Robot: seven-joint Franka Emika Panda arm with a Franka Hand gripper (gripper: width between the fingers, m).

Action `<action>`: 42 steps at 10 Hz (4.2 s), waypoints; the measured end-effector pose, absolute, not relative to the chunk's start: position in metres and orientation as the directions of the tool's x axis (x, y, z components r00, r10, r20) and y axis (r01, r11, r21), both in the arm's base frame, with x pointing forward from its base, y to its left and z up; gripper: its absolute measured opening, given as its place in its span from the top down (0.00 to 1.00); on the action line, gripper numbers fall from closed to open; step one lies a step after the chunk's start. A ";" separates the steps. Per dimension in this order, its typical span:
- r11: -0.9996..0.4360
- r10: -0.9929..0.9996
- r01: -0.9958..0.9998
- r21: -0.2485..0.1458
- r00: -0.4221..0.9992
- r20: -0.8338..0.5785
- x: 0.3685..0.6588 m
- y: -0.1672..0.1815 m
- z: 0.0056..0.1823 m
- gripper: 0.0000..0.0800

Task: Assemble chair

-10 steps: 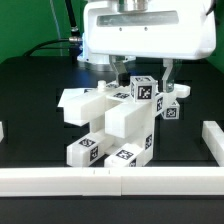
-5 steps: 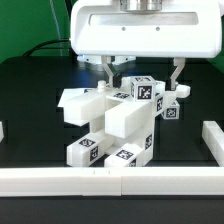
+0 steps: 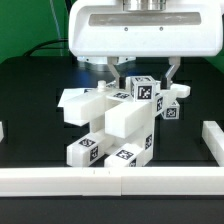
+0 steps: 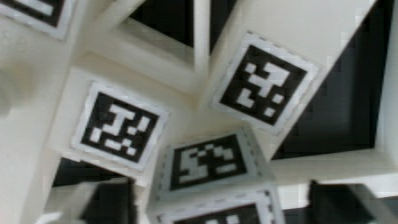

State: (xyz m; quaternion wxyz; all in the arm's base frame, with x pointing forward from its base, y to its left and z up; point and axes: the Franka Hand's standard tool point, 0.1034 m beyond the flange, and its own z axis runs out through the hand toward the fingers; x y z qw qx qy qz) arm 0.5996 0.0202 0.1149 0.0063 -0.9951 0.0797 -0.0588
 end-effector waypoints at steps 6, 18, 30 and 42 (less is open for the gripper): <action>-0.953 -0.303 -0.300 -0.041 0.946 0.111 0.600 0.021 0.115 0.64; -0.470 -0.882 -0.874 -0.122 0.469 0.034 0.600 0.024 0.115 0.64; 0.197 -0.976 -0.974 -0.114 -0.184 -0.114 0.600 0.038 0.114 0.64; -0.528 -0.846 -0.842 -0.115 0.533 -0.021 0.596 0.041 0.114 0.19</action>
Offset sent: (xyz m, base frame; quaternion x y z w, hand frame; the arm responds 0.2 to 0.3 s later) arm 0.0000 0.0000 0.0000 0.0000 0.0000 0.0000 1.0000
